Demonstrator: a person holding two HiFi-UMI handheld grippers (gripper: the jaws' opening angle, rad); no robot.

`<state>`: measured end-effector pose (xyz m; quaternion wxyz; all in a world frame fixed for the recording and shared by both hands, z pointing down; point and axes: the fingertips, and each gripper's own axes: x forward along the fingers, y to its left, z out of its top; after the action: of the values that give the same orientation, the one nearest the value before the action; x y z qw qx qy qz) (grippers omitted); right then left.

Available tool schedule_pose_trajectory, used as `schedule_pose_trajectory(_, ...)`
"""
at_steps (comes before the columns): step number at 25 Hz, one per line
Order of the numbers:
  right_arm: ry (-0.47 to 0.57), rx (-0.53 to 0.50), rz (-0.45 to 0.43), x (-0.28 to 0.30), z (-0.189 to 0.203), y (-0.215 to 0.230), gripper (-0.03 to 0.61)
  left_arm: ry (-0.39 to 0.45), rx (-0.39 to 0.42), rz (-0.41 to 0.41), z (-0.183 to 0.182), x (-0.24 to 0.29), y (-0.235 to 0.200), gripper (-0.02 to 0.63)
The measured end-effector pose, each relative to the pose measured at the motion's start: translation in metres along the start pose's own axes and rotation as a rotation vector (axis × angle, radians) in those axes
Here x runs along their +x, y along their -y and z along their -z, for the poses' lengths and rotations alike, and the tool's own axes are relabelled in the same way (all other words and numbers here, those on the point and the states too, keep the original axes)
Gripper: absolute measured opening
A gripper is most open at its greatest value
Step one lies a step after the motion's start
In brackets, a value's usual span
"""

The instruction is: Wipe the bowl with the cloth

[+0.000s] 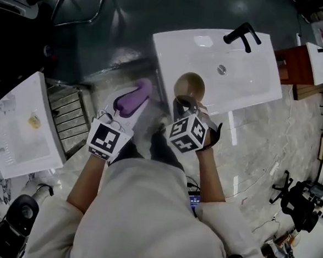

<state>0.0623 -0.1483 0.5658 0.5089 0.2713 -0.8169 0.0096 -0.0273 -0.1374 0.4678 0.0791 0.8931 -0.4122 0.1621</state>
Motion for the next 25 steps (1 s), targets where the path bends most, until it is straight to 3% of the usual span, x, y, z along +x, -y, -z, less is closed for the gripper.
schedule_pose_trajectory(5,0.090,0.143,-0.004,-0.037,-0.014,0.000,0.015,0.060,0.024,0.031,-0.026,-0.011,0.010,0.114)
schedule_pose_trajectory(9,0.266,0.376,-0.134,-0.080,-0.040,-0.001,0.015,0.120,0.014,0.064,-0.050,-0.024,0.020,0.114)
schedule_pose_trajectory(11,0.342,0.435,-0.173,-0.100,-0.051,0.000,0.015,0.184,0.000,0.088,-0.069,-0.033,0.027,0.114)
schedule_pose_trajectory(16,0.453,0.531,-0.244,-0.134,-0.058,-0.003,0.015,0.315,0.050,0.185,-0.118,-0.047,0.056,0.114)
schedule_pose_trajectory(20,0.564,0.596,-0.317,-0.162,-0.068,-0.003,0.014,0.318,0.178,0.266,-0.138,-0.044,0.082,0.114)
schedule_pose_trajectory(25,0.617,0.554,-0.350,-0.182,-0.073,-0.007,0.014,0.323,0.255,0.351,-0.150,-0.038,0.109,0.114)
